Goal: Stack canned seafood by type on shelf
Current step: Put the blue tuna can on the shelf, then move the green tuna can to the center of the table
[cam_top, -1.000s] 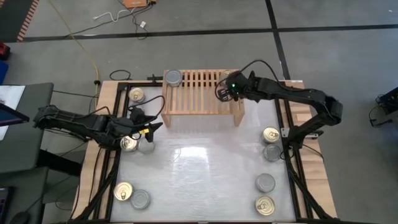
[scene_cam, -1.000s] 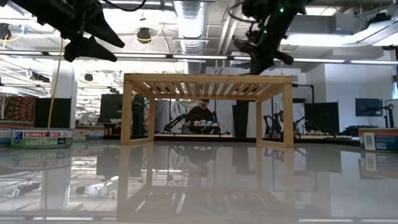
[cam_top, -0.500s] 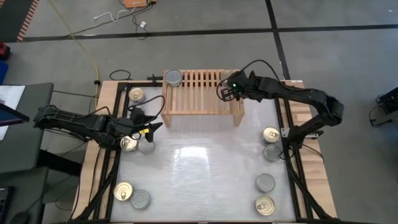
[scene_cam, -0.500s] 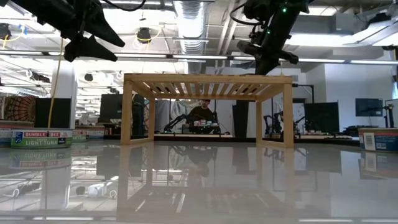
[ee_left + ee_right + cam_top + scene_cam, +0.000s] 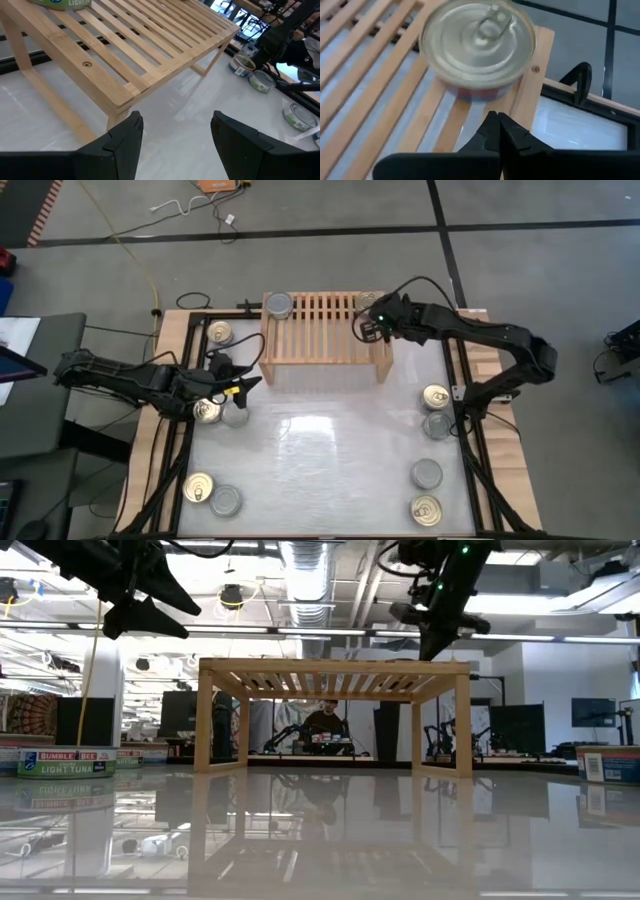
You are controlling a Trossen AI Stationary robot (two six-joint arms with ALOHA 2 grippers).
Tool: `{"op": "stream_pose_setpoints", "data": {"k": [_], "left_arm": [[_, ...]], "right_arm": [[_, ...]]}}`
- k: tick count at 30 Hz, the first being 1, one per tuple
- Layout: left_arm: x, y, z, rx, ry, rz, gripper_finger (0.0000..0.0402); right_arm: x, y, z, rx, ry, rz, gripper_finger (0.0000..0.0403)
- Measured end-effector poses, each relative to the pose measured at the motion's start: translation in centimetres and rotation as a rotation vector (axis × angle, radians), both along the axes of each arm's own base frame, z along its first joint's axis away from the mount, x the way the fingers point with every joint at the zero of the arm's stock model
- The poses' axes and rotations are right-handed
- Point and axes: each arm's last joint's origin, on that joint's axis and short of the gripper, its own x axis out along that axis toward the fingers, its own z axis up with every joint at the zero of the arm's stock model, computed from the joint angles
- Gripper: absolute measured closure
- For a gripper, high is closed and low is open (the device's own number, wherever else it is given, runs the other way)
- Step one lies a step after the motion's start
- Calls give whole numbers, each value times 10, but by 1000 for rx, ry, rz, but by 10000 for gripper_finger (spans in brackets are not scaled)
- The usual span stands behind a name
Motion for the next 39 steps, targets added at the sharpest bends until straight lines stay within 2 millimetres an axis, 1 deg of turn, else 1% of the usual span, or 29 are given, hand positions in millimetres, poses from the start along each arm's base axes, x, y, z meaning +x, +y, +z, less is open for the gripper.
{"op": "stream_pose_setpoints", "data": {"k": [6, 8, 11, 14, 17, 22, 25, 28, 31, 35, 39], "left_arm": [[0, 0, 0, 4, 2, -1, 178], [0, 0, 0, 1, 0, 0, 178], [0, -1, 0, -50, -25, -2, 178], [2, -1, -1, -95, -45, 17, 178], [6, -2, -2, -125, -55, 26, 178], [25, -14, -7, -138, -74, -18, 178], [37, -23, -12, -142, -73, -52, 178], [46, -33, -18, -186, -80, -68, 178], [56, -45, -19, -229, -70, -83, 178], [73, -63, -18, -253, -44, -113, 178], [96, -82, -14, -263, -23, -136, 178]], "right_arm": [[-15, 25, 13, 35, -12, 12, 385], [-20, 36, 15, 56, -1, 17, 385], [-26, 51, 15, 89, 27, 27, 385], [-30, 69, 9, 111, 38, 55, 385], [-35, 89, -6, 141, 31, 66, 385], [-44, 128, -29, 199, -15, 89, 385], [-50, 153, -36, 235, -47, 120, 384], [-55, 177, -43, 267, -66, 148, 379], [-61, 199, -50, 291, -66, 177, 377], [-68, 224, -54, 319, -76, 224, 379], [-75, 242, -57, 340, -81, 262, 378]]}}
